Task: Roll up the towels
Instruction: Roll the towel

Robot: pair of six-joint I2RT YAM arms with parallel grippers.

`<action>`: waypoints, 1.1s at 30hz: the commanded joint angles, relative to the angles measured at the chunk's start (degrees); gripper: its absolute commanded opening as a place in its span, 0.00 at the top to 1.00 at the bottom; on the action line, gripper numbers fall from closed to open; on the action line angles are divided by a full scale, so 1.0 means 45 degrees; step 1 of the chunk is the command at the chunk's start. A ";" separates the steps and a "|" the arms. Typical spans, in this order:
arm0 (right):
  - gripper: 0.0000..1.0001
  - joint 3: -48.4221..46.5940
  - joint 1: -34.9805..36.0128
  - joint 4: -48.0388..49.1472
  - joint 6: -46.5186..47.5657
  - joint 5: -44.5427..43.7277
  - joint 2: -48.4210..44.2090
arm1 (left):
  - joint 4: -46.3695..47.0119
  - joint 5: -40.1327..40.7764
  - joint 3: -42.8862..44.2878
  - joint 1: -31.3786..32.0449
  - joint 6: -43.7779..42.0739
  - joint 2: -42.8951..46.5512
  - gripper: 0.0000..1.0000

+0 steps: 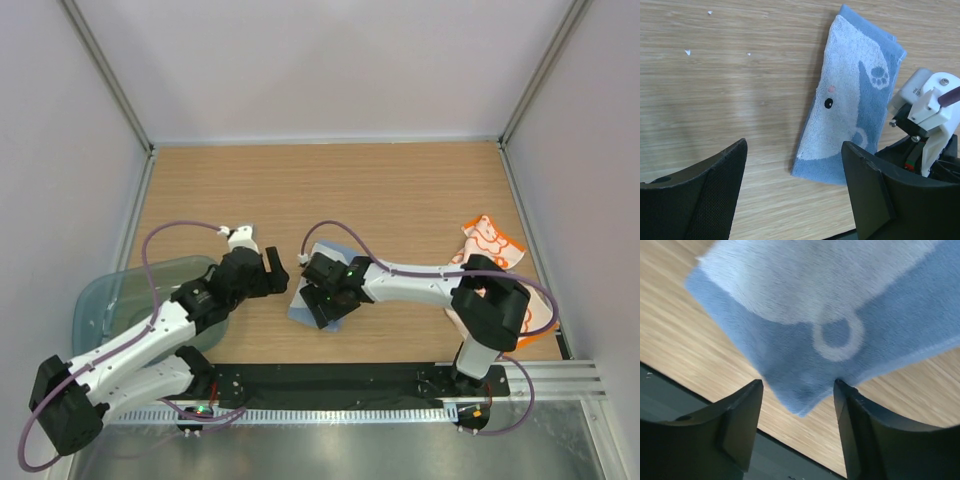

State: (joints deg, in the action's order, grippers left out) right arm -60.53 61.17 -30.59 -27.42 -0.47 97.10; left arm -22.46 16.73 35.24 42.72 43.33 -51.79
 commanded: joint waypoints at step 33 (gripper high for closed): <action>0.36 -0.4939 -0.4938 -0.0837 -0.0236 -0.1377 0.4063 | 0.0869 -0.1180 -0.1230 0.0233 0.0097 -0.1303 0.32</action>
State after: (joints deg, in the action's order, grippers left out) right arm -76.73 40.73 -31.68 -31.40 -3.18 111.85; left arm -21.34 10.74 30.41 43.16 44.38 -56.77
